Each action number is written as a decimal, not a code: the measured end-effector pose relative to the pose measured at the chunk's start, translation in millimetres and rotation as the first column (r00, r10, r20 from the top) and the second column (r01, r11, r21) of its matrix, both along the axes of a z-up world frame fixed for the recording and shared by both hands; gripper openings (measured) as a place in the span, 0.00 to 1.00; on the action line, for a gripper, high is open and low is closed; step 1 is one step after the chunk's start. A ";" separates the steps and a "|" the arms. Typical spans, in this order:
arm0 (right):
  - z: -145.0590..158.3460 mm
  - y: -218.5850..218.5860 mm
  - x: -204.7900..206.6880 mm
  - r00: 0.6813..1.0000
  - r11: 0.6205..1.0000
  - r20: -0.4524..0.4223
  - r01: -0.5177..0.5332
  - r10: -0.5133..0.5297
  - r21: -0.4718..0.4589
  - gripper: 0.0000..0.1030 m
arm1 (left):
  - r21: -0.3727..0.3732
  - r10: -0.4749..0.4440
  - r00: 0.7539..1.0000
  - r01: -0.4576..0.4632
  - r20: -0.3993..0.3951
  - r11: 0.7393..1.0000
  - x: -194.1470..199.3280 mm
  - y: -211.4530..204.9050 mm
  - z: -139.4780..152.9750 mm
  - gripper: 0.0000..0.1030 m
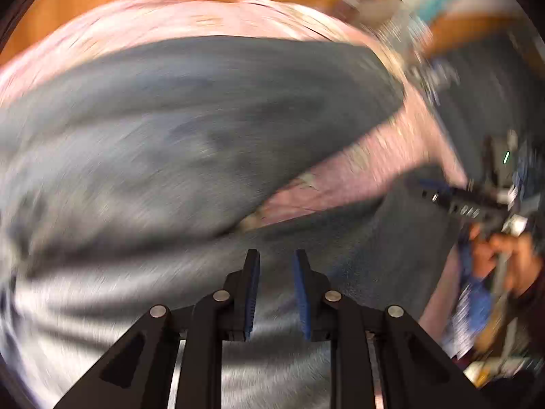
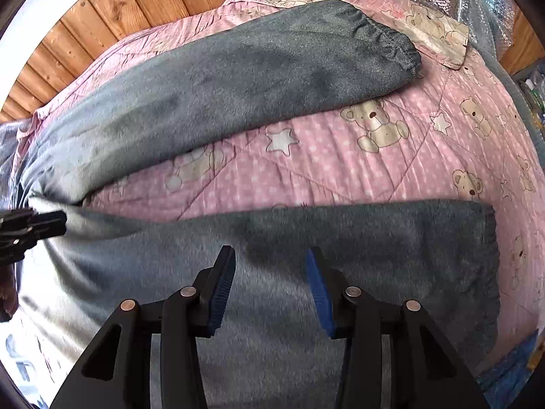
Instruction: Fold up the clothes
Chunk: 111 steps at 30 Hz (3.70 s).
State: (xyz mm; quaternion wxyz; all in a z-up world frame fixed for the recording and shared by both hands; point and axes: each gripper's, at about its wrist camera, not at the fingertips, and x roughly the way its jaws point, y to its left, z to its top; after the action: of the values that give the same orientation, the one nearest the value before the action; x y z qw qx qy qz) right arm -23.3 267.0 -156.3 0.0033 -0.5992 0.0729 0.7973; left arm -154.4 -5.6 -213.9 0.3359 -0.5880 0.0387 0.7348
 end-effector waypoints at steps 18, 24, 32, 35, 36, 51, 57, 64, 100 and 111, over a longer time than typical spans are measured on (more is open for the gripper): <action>-23.7 24.5 67.5 0.998 0.998 -0.012 0.061 -0.061 0.002 0.42 | -0.126 -0.250 0.967 0.243 -0.044 0.962 -23.6 50.4 -25.0 0.01; -18.4 30.6 59.8 0.998 0.998 0.029 0.052 -0.051 -0.039 0.42 | -0.064 0.093 0.995 -0.096 -0.043 0.993 -74.5 4.2 -13.3 0.01; 17.1 164.4 18.8 0.937 0.943 -0.110 0.332 -0.332 -0.016 0.56 | 0.047 -0.175 0.983 0.173 0.052 0.984 -31.3 41.0 -7.8 0.10; -6.9 191.6 -3.1 0.946 0.943 -0.018 0.322 -0.324 -0.087 0.55 | 0.003 -0.213 0.975 0.213 0.057 0.977 -11.0 29.0 -4.5 0.11; -14.4 194.9 -8.5 0.954 0.947 0.011 0.300 -0.300 -0.114 0.49 | -0.009 -0.218 0.974 0.219 0.056 0.976 -4.8 26.9 -7.0 0.11; -17.8 196.2 -26.0 0.964 0.963 -0.072 0.259 -0.254 0.074 0.28 | -0.179 -0.027 0.996 0.011 -0.088 0.984 4.4 9.4 -5.3 0.04; 60.9 193.0 51.9 0.932 0.958 -0.234 0.287 -0.277 0.008 0.41 | -0.025 0.198 0.979 -0.200 -0.054 0.980 32.9 -67.5 25.4 0.05; -9.4 131.6 94.4 1.000 0.999 -0.006 0.007 -0.007 -0.041 0.41 | -0.087 0.595 0.803 -0.591 0.028 0.802 130.9 -259.0 12.8 0.05; 56.6 156.7 -134.6 0.989 0.983 -0.085 0.110 -0.124 -0.147 0.54 | 0.029 0.951 0.308 -0.951 0.006 0.308 234.8 -479.4 85.3 0.08; 2.2 143.5 -280.9 0.979 0.977 -0.008 0.204 -0.205 -0.059 0.56 | 0.240 0.821 0.180 -0.969 0.542 0.054 12.0 -440.2 35.6 0.53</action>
State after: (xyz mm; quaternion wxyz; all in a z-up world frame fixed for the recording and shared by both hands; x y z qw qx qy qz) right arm -304.2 410.5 -154.1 0.0674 -0.5827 0.1569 0.7946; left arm -142.4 -445.8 -178.4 -0.0495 -0.4454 -0.5928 0.6692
